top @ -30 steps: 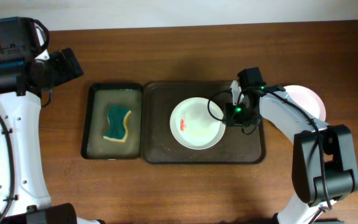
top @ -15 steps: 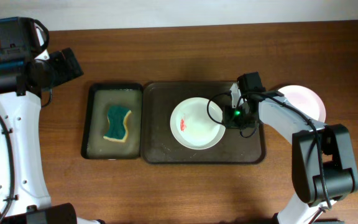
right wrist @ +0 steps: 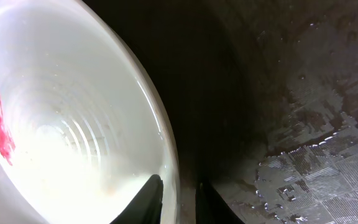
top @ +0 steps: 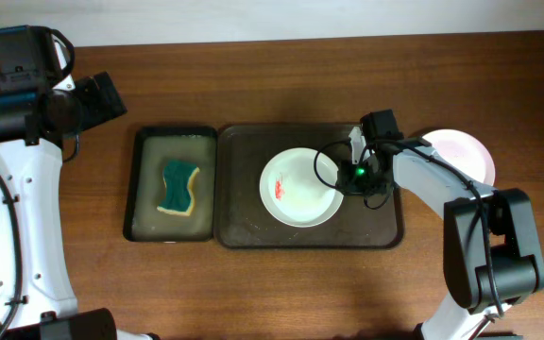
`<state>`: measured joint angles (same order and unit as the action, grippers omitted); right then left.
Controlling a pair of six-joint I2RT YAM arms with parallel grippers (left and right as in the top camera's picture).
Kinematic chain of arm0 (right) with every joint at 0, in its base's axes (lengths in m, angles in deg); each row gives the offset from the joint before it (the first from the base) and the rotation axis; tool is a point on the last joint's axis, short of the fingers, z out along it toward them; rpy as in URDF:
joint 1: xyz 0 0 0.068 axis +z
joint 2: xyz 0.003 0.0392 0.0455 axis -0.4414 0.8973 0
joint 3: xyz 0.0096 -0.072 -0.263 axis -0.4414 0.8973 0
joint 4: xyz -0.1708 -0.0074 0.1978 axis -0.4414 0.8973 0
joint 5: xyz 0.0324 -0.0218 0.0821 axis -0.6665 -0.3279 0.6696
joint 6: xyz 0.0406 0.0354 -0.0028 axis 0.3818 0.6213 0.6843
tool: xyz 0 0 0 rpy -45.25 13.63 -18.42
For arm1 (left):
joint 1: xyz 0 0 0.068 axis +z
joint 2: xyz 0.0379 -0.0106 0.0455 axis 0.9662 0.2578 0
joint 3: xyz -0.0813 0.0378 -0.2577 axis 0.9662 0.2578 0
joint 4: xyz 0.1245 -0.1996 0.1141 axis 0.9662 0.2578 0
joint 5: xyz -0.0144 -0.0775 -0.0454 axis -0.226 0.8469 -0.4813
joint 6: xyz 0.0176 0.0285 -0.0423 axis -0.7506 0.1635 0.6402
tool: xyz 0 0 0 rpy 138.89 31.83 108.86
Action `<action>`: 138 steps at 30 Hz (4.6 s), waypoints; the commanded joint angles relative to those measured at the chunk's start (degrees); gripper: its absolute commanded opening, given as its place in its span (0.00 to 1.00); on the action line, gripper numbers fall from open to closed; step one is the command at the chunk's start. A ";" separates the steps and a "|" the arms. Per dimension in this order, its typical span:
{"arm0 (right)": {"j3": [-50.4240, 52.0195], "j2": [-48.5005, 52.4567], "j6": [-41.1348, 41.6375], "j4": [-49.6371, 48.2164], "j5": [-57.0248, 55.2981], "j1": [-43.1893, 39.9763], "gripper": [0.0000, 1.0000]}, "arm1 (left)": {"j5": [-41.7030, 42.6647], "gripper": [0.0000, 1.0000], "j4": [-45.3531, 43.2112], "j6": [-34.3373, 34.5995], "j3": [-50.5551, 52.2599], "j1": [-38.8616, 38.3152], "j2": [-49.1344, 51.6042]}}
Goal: Clean dirty plates on tray and stack at the side
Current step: 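Grasp the sponge with the left gripper and lift it from the tray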
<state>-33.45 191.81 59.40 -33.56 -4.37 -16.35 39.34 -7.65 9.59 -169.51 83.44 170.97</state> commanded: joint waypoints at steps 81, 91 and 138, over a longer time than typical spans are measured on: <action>-36.81 -0.28 -0.17 13.90 4.83 -28.61 0.98 | 7.23 0.00 -19.43 -10.32 30.49 -10.47 -11.28; -36.81 -0.28 -0.15 13.90 4.83 -28.61 0.98 | 16.57 0.00 -16.72 -10.29 35.50 -10.49 -0.35; -21.05 -0.31 -1.68 30.99 -6.36 -0.44 0.52 | 6.10 0.00 -17.86 -5.86 34.23 -14.78 -19.50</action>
<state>-57.64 191.92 55.60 0.34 -8.15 -17.51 44.60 -25.90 3.21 -134.58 68.95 151.32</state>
